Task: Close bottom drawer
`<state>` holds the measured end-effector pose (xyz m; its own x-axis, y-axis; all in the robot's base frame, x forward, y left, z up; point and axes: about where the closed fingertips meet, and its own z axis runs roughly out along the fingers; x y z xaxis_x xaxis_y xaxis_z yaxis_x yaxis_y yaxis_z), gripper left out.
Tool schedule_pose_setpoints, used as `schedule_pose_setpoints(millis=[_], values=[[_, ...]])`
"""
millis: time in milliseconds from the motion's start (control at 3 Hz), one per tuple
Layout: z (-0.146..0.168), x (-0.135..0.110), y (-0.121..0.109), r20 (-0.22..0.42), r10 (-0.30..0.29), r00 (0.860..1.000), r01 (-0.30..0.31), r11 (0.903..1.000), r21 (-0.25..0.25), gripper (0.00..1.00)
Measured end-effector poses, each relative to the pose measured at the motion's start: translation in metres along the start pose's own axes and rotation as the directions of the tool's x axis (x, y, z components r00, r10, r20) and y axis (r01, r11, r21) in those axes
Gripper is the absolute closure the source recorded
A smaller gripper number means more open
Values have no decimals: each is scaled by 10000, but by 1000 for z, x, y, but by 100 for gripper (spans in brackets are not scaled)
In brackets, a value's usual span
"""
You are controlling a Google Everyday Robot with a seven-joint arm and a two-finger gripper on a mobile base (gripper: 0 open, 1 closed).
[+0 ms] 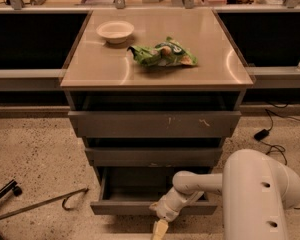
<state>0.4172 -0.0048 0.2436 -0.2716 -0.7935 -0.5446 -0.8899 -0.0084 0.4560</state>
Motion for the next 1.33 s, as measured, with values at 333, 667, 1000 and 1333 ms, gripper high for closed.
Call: schedule_pose_setpoints(millis=[333,667,1000,1333], values=[[5,1,-1,-62,25,10000,-26,9999,-134,0],[18,6,-17,-151,105,9998,-111,9991,-420,0],[14,-2,-45,-327,-42,9995,32,9995,-300,0],[-4,-14,-65,-607,-319,9976,328,9994,147,0]])
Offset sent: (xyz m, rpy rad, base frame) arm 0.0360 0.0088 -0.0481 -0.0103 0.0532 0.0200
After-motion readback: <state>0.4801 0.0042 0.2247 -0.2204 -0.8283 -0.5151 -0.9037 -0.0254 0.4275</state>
